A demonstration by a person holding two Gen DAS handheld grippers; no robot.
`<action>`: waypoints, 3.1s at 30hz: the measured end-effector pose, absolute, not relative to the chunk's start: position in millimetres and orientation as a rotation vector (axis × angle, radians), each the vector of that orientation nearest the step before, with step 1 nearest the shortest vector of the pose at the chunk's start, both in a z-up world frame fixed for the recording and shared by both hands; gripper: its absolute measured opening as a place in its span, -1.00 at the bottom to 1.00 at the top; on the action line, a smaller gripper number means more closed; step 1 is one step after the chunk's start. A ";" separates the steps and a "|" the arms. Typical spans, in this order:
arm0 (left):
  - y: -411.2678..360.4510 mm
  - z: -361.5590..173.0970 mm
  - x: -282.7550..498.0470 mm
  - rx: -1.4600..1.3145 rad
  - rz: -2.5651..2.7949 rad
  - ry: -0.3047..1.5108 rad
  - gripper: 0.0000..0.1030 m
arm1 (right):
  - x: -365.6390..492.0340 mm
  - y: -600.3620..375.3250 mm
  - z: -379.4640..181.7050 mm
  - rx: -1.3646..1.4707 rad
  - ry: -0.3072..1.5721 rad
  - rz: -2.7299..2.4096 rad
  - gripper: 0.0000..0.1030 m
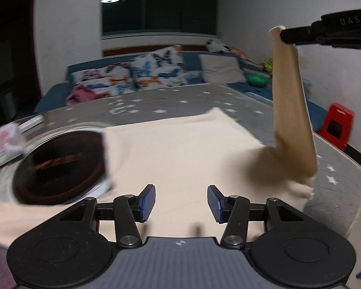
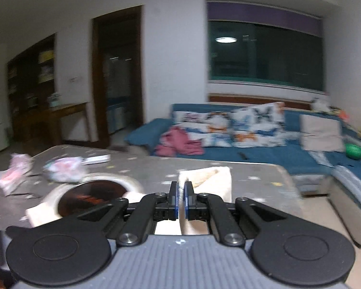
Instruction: Fold clothes
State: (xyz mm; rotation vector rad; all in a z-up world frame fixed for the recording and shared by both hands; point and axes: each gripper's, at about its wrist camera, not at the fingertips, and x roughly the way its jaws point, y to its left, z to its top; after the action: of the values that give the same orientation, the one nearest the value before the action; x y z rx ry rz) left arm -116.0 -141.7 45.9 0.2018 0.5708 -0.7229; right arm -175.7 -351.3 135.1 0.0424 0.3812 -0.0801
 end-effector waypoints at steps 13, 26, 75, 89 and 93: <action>-78.0 39.8 -106.3 0.129 -0.572 0.603 0.01 | -111.5 -224.4 42.5 -0.042 0.676 0.238 -0.91; -90.4 31.1 -106.6 0.147 -0.609 0.605 0.01 | -157.2 -293.7 48.3 -0.072 0.707 0.090 -0.72; -113.7 38.1 -103.0 0.119 -0.691 0.656 -0.71 | -203.7 -350.2 26.1 -0.084 0.742 -0.048 -0.84; -143.1 25.7 -100.2 0.134 -0.753 0.666 -0.69 | -142.5 -356.0 3.0 -0.080 0.741 -0.088 -0.84; -124.0 26.5 -96.3 0.091 -0.710 0.656 -0.57 | -145.3 -362.0 -0.3 -0.070 0.755 -0.119 -0.85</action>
State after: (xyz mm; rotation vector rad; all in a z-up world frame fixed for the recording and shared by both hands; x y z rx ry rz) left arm -96.3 -124.0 26.5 0.0914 0.6560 -0.7096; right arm -145.3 -362.0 -0.3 -0.0700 0.7549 -0.1185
